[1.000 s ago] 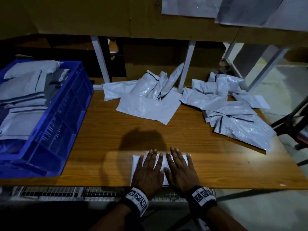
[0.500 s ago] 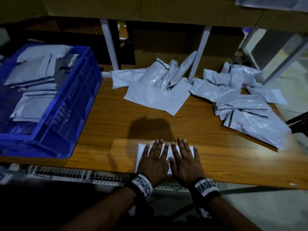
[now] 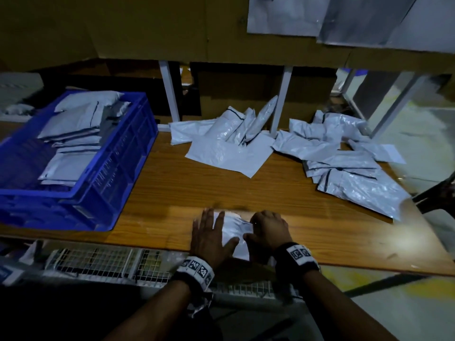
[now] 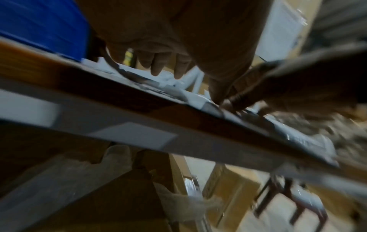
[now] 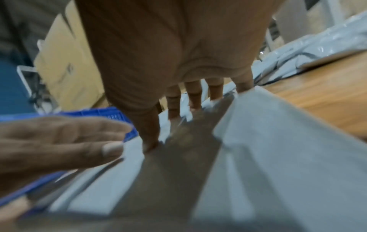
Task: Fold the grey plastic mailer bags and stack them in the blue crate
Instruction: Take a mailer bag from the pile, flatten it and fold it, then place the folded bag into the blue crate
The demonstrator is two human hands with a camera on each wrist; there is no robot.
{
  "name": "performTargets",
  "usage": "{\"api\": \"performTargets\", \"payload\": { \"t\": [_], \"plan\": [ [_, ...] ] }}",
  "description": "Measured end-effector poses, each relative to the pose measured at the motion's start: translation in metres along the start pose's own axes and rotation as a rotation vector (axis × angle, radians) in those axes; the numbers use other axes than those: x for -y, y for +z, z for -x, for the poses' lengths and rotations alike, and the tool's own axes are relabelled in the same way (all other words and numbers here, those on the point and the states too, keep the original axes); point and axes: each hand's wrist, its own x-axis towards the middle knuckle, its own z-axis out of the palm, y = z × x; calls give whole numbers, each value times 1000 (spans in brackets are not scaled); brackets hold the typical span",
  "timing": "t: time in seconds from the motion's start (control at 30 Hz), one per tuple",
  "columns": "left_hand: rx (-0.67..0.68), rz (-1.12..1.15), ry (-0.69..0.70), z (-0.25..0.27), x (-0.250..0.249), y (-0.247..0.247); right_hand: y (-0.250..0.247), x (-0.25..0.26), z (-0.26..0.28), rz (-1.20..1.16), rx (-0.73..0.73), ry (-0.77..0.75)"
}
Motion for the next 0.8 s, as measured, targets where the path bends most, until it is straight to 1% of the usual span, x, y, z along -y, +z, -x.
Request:
{"api": "performTargets", "payload": {
  "t": [0.07, 0.13, 0.17, 0.23, 0.27, 0.3, 0.37, 0.43, 0.5, 0.57, 0.63, 0.7, 0.8],
  "plan": [
    [-25, 157, -37, 6, 8, -6, -2, 0, -2, -149, -14, -20],
    [-119, 396, -52, 13, 20, -19, -5, -1, -3, -323, -36, -67],
    [-182, 510, -83, 17, 28, -27, -8, 1, -2, -395, -52, -109],
    [-249, 735, -206, 26, 41, -54, -16, 9, 2, -526, -74, -208],
    [-263, 845, -247, 31, 47, -70, -24, 19, 5, -586, -70, -245],
    [-295, 931, -252, 36, 55, -87, -30, 31, 8, -642, -62, -273],
    [-350, 979, -212, 50, 71, -122, -42, 57, 11, -745, -33, -317],
    [-372, 988, -160, 70, 85, -156, -51, 86, 14, -774, -17, -348],
    [-426, 1027, -134, 88, 103, -190, -60, 116, 15, -825, -2, -348],
    [-499, 1108, -157, 100, 134, -220, -68, 146, 18, -925, -43, -306],
    [-538, 1184, -186, 107, 173, -244, -67, 180, 19, -1108, -60, -239],
    [-558, 1263, -225, 112, 214, -263, -60, 223, 22, -1276, 41, -212],
    [-562, 1367, -273, 118, 276, -286, -41, 297, 11, -1453, 183, -152]
  ]
}}
